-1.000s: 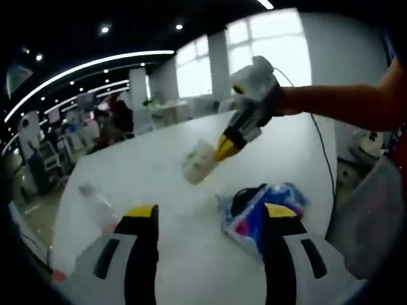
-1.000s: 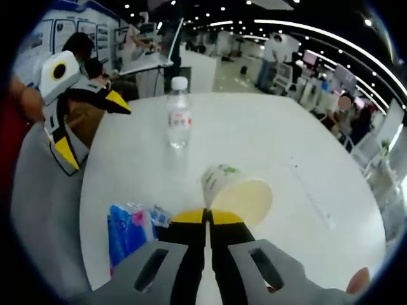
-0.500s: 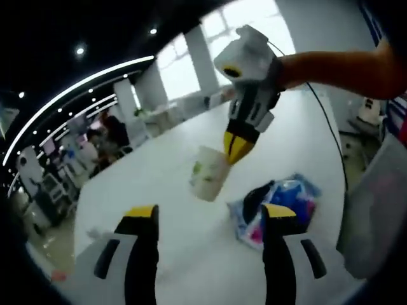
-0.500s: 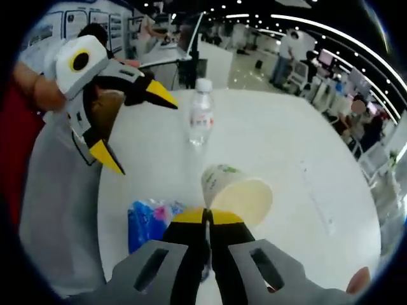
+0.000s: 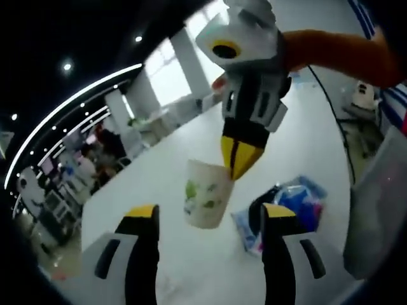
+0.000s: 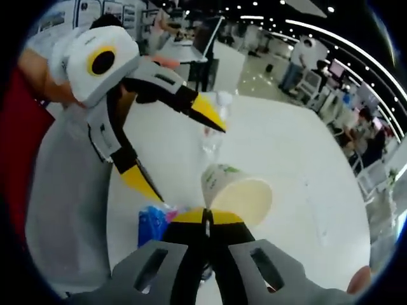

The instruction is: Arrange the tabletop items into an orderly group along one side of the table until the central work area is clear of visible clutter.

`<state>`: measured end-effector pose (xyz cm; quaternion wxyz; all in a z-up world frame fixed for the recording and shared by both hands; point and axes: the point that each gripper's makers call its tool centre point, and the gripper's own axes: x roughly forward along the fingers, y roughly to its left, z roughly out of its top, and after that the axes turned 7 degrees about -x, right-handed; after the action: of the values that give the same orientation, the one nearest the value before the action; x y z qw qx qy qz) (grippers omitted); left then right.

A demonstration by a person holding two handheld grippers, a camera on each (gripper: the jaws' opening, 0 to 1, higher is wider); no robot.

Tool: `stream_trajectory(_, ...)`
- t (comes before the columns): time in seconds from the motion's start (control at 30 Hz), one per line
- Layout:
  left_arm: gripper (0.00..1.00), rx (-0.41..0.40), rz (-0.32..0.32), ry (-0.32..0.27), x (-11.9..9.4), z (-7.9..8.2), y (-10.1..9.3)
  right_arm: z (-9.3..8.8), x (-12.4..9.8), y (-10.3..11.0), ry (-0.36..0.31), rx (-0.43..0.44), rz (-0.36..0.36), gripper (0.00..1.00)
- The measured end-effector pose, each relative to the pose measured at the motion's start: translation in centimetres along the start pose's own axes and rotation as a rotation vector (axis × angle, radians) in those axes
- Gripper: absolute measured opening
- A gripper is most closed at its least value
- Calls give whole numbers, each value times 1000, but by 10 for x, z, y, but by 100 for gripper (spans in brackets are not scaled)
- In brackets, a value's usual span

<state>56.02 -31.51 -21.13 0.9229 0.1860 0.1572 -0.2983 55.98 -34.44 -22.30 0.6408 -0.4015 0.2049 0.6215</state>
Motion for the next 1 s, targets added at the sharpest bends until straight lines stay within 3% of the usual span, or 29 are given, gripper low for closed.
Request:
stream_trajectory(0.47, 61, 116, -23, 30, 17, 5, -11, 13, -4, 19, 17, -46, 37, 1)
stream_trajectory(0.83, 51, 123, -38, 48, 23, 1, -13, 19, -4, 26, 40, -85, 50, 1)
stream_trajectory(1.0, 52, 95, -41, 52, 24, 0, -13, 22, -4, 30, 42, -96, 58, 1)
